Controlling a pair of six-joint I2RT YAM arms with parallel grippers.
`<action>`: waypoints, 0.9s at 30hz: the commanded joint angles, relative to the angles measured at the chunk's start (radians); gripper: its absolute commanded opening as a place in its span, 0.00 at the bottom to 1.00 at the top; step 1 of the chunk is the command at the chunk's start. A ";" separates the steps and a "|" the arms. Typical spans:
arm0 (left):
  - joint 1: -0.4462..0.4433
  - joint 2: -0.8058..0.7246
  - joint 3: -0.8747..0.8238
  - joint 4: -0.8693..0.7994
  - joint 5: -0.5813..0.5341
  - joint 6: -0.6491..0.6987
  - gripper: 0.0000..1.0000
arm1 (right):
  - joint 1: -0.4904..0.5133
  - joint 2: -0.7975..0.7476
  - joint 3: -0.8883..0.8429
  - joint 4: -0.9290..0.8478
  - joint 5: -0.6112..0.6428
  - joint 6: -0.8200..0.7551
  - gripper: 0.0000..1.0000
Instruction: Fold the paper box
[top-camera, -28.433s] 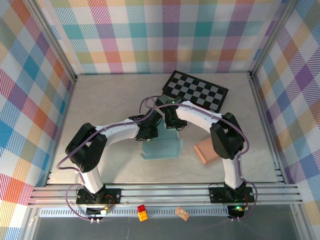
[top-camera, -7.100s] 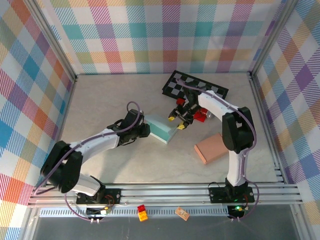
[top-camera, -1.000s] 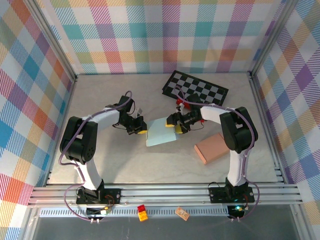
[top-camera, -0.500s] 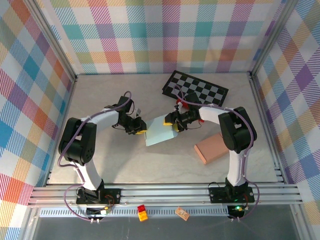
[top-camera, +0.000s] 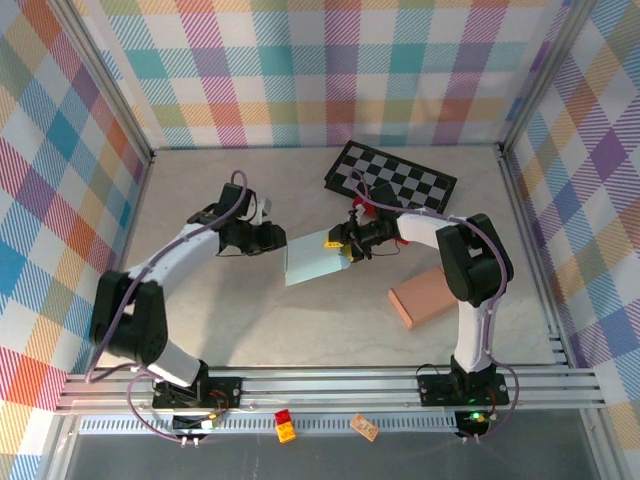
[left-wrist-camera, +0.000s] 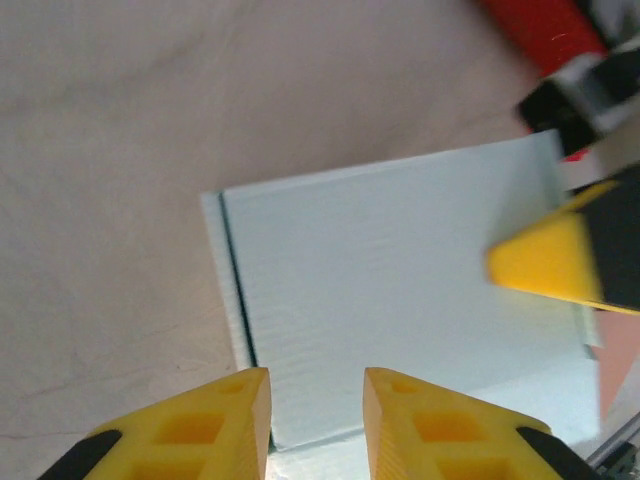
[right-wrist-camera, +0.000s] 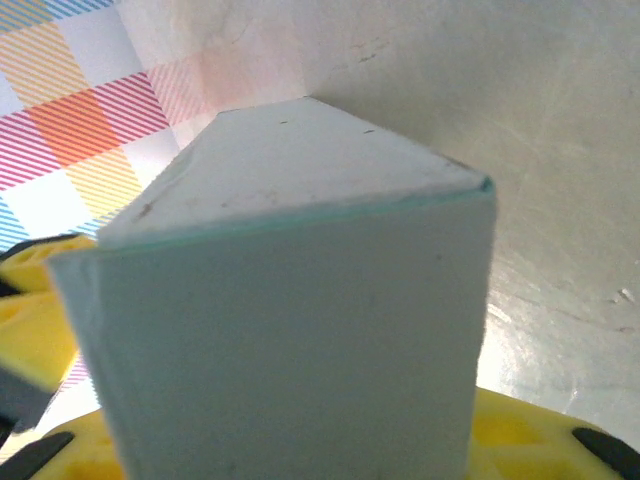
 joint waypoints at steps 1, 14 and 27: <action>-0.041 -0.102 -0.030 0.068 -0.027 0.136 0.32 | 0.002 -0.041 0.007 -0.041 -0.030 0.136 0.39; -0.252 -0.248 0.024 -0.175 0.118 0.738 0.42 | -0.027 -0.117 0.006 -0.343 -0.121 0.431 0.40; -0.364 -0.227 -0.017 -0.231 -0.150 0.947 1.00 | -0.047 -0.068 0.006 -0.439 -0.160 0.435 0.38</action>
